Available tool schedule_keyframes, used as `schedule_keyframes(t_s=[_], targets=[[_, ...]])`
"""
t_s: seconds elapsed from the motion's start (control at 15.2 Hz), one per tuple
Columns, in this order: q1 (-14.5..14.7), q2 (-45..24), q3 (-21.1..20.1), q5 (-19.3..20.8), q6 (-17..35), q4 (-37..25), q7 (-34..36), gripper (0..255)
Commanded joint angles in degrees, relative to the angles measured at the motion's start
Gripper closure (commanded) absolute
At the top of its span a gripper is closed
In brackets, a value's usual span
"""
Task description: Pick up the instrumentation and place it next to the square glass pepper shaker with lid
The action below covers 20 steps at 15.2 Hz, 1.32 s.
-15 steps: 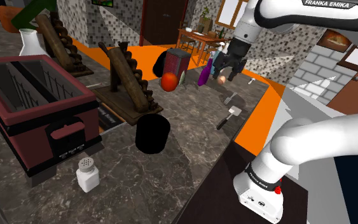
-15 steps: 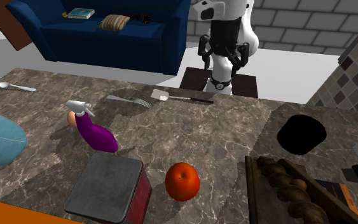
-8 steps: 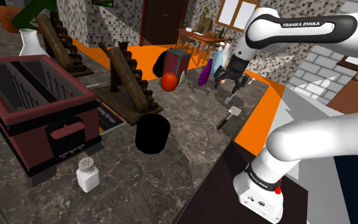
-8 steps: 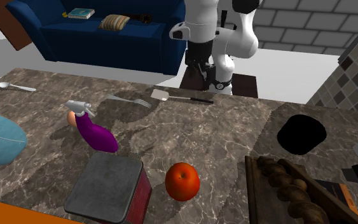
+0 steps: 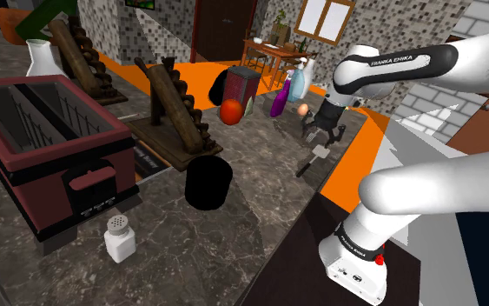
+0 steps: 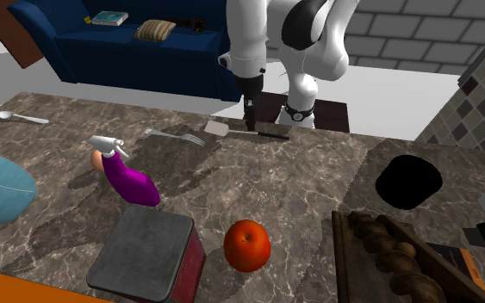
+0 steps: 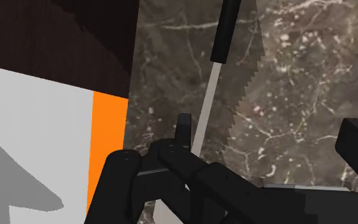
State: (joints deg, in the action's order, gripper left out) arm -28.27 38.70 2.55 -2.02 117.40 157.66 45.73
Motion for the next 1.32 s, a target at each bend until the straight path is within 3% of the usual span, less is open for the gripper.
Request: schedule_keyframes(t_s=[0.0,0.07,0.59,1.12,1.19,1.25], targets=[[-3.1,-0.1,0.3,0.4,2.6,3.0,4.3,0],[-4.5,-0.1,0.3,0.6,3.7,4.3,6.3,0],[-4.2,-4.1,0.3,0.2,11.5,8.1,6.1,0],[-4.2,-4.1,0.3,0.2,11.5,8.1,6.1,0],[-4.2,-4.1,0.3,0.2,11.5,8.1,6.1,255],[-4.2,-4.1,0.3,0.2,11.5,8.1,6.1,255]])
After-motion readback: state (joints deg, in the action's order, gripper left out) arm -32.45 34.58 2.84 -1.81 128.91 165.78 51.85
